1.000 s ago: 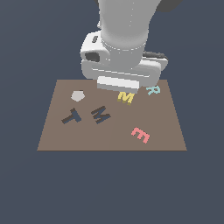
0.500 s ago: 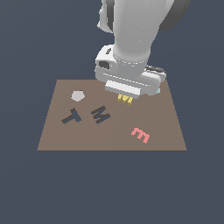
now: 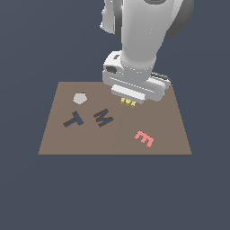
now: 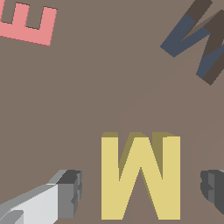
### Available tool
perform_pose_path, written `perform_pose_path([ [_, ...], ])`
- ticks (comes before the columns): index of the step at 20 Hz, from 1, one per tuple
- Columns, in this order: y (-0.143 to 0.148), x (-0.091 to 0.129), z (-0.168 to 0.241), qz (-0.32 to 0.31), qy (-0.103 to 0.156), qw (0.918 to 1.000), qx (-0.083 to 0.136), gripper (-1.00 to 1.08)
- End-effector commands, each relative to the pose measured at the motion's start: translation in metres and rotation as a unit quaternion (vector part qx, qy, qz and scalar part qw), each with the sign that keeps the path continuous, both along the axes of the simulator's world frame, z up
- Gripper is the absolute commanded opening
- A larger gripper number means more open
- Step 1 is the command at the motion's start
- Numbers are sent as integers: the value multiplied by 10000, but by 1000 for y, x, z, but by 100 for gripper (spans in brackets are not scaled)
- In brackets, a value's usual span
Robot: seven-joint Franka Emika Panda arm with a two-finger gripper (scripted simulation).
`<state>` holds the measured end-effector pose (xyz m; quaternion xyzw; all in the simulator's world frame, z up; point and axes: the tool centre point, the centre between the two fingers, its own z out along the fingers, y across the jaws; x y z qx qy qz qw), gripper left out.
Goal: Insert a designated object into the corresponding slot on a board.
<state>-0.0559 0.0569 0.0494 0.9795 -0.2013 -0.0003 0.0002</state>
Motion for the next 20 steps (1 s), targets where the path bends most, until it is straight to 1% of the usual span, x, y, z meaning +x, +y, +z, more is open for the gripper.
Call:
perform_pose_path([
  [1,0,1,0,-7,-5,10000,1,100],
  [6,0,1,-1,2,-2,10000,1,100],
  [15,0,1,-20,2,-2,10000,1,100],
  [16,0,1,-20,2,-2,10000,1,-100],
  [20,0,1,-20,2,-2,10000,1,-100],
])
